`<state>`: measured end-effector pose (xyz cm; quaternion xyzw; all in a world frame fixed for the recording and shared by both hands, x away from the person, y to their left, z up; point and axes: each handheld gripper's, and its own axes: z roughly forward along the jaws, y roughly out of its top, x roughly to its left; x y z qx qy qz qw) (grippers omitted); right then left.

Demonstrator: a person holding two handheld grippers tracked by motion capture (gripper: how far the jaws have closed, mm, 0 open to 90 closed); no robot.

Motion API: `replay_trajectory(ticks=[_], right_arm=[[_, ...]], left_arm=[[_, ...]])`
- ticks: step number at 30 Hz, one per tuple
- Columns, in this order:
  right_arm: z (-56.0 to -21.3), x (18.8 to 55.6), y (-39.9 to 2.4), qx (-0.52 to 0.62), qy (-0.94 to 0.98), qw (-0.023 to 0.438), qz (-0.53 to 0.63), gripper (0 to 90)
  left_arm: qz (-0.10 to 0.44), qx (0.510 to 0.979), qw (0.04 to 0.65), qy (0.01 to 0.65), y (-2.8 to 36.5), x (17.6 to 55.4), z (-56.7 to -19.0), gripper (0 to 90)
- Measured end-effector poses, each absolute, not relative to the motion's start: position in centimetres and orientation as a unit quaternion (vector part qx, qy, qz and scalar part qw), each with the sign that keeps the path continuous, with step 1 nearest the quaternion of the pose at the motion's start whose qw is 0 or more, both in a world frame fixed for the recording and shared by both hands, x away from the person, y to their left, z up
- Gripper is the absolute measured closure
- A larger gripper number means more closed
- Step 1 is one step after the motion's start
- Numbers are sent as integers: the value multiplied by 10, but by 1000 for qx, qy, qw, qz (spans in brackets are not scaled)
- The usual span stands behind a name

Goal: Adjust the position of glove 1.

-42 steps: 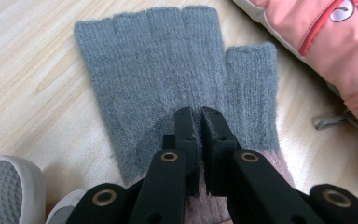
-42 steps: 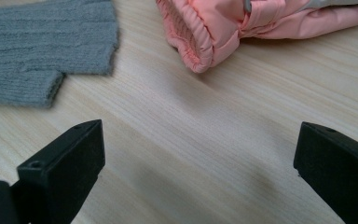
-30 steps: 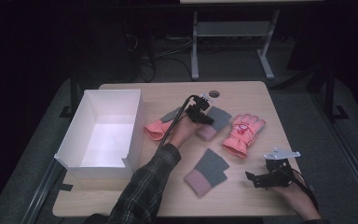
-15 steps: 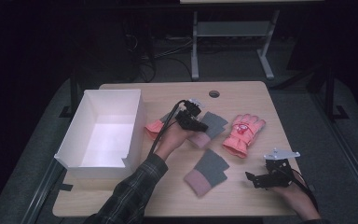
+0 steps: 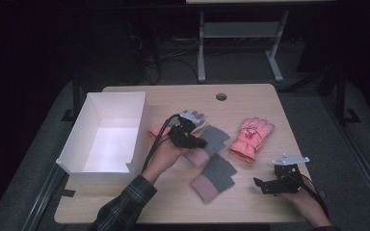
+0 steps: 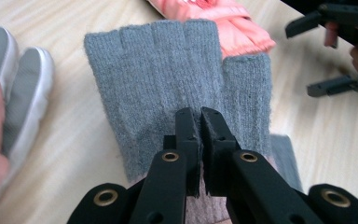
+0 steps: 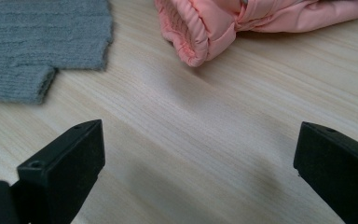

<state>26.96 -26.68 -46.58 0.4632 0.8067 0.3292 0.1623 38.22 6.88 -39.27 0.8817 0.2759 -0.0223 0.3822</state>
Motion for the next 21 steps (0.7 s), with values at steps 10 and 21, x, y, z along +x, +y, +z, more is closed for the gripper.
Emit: replay_trajectory(ticks=[10,21], right_arm=[[-466,270,-267,461,807,167,329,17],[-465,269,-267,461,807,166,330,17]], left_arm=[[-27,888,374,267,67,354,-399,864],[-40,900,356,249,53,330,-406,863]])
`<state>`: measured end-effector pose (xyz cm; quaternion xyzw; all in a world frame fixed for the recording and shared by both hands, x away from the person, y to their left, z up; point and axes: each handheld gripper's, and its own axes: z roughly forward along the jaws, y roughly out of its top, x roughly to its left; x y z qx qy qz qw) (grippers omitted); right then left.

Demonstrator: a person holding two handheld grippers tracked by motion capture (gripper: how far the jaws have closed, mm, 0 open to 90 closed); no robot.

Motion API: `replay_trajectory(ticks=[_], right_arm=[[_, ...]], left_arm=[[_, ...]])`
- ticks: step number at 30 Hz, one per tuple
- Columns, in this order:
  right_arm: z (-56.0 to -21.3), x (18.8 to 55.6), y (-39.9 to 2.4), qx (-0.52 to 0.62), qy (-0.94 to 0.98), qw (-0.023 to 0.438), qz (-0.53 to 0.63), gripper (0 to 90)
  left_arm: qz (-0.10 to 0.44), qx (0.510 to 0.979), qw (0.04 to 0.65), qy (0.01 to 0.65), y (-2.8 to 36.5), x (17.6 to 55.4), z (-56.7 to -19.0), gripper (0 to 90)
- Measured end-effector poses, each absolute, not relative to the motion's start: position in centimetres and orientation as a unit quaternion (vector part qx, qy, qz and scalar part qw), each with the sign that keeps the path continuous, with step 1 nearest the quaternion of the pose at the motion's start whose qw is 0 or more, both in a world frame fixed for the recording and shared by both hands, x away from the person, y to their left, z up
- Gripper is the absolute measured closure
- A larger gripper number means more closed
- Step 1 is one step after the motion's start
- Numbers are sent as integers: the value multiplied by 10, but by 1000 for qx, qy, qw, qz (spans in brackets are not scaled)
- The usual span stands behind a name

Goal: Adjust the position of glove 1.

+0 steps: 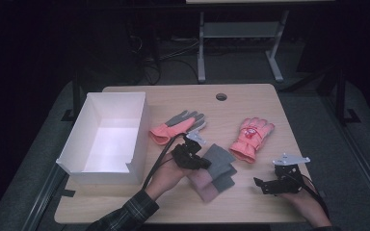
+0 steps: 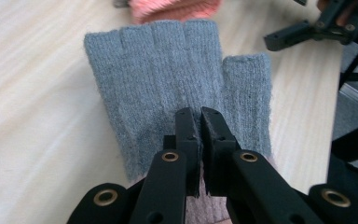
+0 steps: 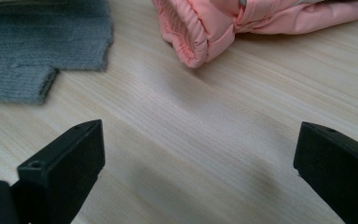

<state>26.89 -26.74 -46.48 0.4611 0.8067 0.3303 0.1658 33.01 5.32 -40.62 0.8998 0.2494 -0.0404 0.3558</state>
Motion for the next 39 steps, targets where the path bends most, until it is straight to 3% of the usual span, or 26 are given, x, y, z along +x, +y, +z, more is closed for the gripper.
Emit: replay_trajectory(ticks=[21,28,33,39], right_arm=[[-464,269,-266,456,809,167,331,17],[-464,268,-266,459,808,165,331,17],[-464,268,-267,458,808,166,331,17],[-464,269,-266,456,810,166,330,17]], left_arm=[[-42,920,311,237,29,320,-434,836],[-54,912,332,234,33,316,-428,624],[-68,909,347,219,42,309,-419,845],[-104,912,341,202,43,294,-431,891]])
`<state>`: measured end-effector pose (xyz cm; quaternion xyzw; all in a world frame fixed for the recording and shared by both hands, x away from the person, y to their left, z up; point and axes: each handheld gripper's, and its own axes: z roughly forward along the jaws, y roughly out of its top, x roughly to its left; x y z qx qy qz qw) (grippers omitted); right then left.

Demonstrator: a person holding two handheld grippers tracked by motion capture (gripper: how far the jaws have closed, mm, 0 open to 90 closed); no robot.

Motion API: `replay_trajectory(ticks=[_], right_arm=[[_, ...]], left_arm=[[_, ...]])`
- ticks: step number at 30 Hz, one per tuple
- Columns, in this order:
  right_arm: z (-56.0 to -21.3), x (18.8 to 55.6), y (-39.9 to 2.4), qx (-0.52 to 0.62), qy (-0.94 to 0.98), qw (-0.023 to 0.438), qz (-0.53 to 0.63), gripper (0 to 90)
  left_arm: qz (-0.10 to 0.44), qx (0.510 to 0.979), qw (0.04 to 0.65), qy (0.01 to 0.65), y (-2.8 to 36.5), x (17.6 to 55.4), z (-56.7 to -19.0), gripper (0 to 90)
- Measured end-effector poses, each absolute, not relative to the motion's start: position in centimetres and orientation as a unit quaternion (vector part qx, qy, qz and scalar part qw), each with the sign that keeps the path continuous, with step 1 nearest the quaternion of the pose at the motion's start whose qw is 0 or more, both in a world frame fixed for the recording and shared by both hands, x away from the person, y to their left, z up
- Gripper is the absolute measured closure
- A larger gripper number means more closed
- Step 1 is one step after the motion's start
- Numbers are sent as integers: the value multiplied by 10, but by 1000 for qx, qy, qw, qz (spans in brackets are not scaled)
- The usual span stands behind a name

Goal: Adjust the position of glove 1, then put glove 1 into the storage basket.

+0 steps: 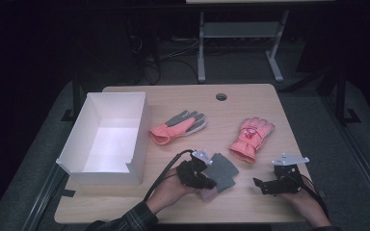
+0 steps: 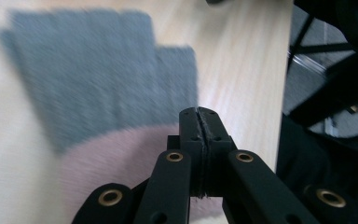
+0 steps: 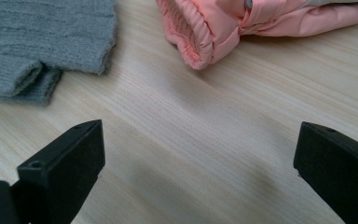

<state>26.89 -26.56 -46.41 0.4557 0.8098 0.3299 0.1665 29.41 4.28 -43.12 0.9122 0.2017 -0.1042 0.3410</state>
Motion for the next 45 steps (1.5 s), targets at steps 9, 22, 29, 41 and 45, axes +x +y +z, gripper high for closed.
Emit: replay_trajectory(ticks=[9,22,29,41,45], right_arm=[[-464,268,-266,458,808,166,331,17],[-464,268,-265,459,808,166,331,17],[-464,269,-265,458,809,166,330,17],[-464,268,-263,457,809,163,331,17],[-464,269,-264,458,808,165,332,17]], left_arm=[[-101,916,326,209,56,298,-434,896],[-94,924,314,199,67,298,-432,896],[-84,922,323,198,64,303,-425,742],[-50,929,318,184,49,325,-428,317],[-31,932,309,187,39,329,-437,205]])
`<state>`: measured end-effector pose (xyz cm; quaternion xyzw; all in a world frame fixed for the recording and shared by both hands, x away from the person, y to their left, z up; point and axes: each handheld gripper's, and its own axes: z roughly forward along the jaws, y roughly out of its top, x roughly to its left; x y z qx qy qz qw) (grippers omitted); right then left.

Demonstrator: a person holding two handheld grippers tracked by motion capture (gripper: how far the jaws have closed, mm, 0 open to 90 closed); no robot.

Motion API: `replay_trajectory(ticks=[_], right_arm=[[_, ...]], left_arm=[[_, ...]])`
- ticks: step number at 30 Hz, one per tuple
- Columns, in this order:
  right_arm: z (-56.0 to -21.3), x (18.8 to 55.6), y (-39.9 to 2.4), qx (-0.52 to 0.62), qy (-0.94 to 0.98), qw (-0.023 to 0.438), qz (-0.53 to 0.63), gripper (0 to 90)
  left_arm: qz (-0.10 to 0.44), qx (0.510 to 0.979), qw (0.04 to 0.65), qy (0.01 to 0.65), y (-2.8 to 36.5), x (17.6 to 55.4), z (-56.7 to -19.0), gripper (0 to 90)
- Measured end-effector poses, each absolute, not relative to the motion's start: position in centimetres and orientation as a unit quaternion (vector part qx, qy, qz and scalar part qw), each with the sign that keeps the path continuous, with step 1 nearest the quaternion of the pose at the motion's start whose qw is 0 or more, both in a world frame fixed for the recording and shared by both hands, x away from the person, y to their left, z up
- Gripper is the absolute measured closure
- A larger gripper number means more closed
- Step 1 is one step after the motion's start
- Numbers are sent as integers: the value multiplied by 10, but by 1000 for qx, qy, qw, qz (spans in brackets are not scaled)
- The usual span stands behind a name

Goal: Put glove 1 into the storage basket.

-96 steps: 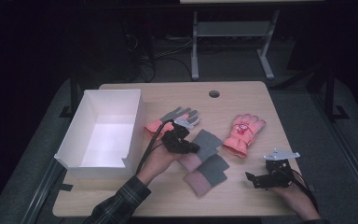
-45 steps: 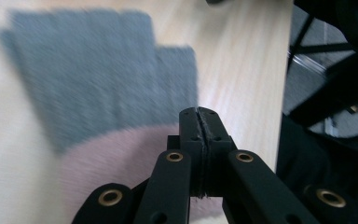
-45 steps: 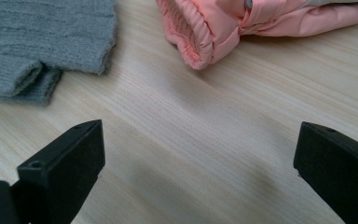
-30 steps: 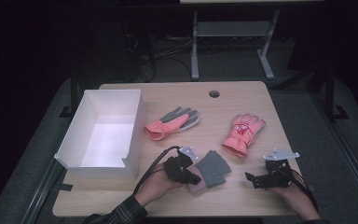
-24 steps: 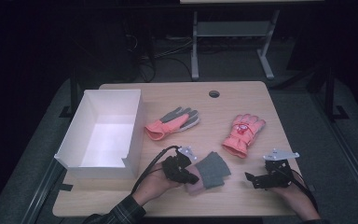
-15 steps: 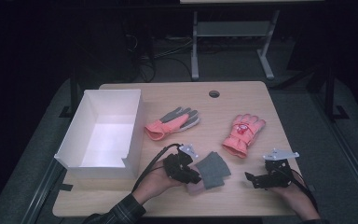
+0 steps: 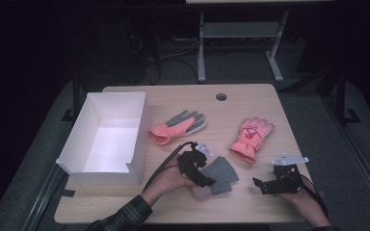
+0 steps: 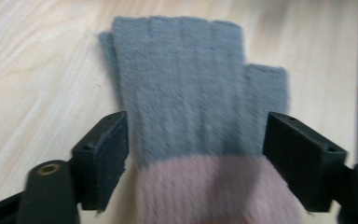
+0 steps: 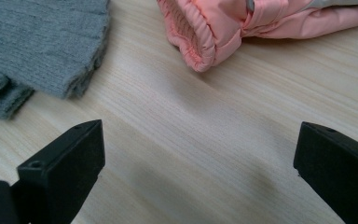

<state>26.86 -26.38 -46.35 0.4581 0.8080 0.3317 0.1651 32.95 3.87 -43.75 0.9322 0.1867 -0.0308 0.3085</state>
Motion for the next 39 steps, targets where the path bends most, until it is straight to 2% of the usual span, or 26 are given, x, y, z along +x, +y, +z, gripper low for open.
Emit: replay_trajectory(ticks=[8,14,18,21,25,31,39], right_arm=[[-464,269,-264,455,810,165,330,17],[-463,269,-263,451,812,166,332,17],[-463,269,-263,452,812,165,331,17],[-463,269,-262,453,811,164,332,17],[-463,269,-261,452,811,162,333,17],[-463,269,-261,453,811,163,333,17],[-463,268,-262,452,811,163,333,17]], left_arm=[[-47,935,294,192,33,332,-451,183],[-45,940,290,174,32,328,-453,240],[-48,941,290,169,32,326,-452,349],[-69,938,291,172,32,326,-452,507],[-84,936,290,181,32,326,-452,603],[-98,929,303,187,34,329,-450,664],[-105,922,314,199,39,332,-441,680]])
